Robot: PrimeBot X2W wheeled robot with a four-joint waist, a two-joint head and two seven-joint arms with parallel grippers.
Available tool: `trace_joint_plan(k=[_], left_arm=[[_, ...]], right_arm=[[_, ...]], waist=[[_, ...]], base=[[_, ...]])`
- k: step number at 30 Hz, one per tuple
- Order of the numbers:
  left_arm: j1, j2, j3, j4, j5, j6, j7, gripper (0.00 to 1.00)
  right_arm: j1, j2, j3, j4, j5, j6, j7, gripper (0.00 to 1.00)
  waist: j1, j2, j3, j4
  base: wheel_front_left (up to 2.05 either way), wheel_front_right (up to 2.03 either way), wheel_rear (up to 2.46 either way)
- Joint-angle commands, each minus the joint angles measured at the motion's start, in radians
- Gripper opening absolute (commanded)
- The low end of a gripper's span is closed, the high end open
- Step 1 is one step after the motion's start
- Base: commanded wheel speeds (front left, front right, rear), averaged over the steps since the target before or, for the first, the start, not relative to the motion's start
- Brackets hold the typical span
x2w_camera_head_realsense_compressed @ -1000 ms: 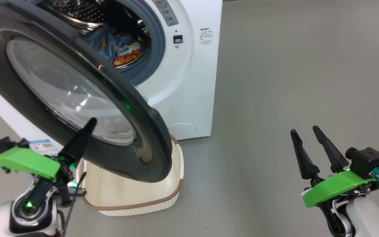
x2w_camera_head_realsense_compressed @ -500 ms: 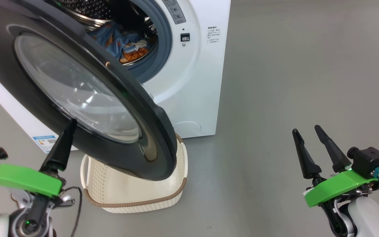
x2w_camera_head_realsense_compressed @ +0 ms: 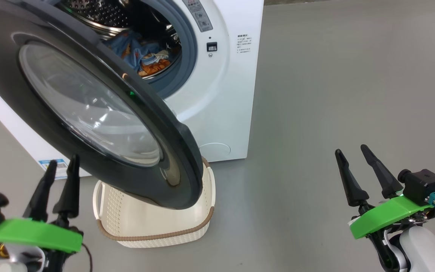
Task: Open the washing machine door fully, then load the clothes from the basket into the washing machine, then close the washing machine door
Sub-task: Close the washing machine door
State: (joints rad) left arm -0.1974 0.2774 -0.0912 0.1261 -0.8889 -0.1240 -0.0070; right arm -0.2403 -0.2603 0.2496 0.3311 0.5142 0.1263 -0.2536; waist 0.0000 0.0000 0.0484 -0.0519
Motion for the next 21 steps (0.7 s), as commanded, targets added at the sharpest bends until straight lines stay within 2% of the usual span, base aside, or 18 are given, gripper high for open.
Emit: trace_joint_plan(k=[1, 6, 11, 15, 21], left_arm=[[-0.012, 0.049, 0.019, -0.006, 0.037, -0.007, -0.045, 1.00], [-0.001, 0.077, -0.031, 0.036, 0.097, -0.007, -0.157, 1.00], [-0.001, 0.098, -0.059, 0.086, 0.170, -0.002, -0.215, 1.00], [0.001, 0.086, -0.044, 0.118, 0.222, 0.021, -0.243, 1.00], [0.010, 0.066, -0.021, 0.130, 0.263, 0.030, -0.253, 1.00]], right_arm=[[-0.001, -0.017, 0.015, -0.022, 0.015, 0.004, -0.008, 1.00], [0.002, -0.021, 0.012, -0.023, 0.014, 0.004, -0.008, 1.00], [0.001, -0.019, 0.010, -0.024, 0.011, 0.004, -0.008, 1.00], [-0.001, -0.017, 0.007, -0.026, 0.011, 0.004, -0.008, 1.00], [0.001, -0.016, 0.002, -0.027, 0.010, 0.004, -0.008, 1.00]], waist=[[0.0000, 0.0000, -0.001, 0.000], [0.0000, 0.0000, -0.001, 0.004], [0.0000, 0.0000, 0.003, 0.009], [0.0000, 0.0000, 0.008, 0.010], [0.0000, 0.0000, 0.013, 0.008]], base=[[0.00, 0.00, 0.00], [0.00, 0.00, 0.00], [0.00, 0.00, 0.00], [0.00, 0.00, 0.00], [0.00, 0.00, 0.00]])
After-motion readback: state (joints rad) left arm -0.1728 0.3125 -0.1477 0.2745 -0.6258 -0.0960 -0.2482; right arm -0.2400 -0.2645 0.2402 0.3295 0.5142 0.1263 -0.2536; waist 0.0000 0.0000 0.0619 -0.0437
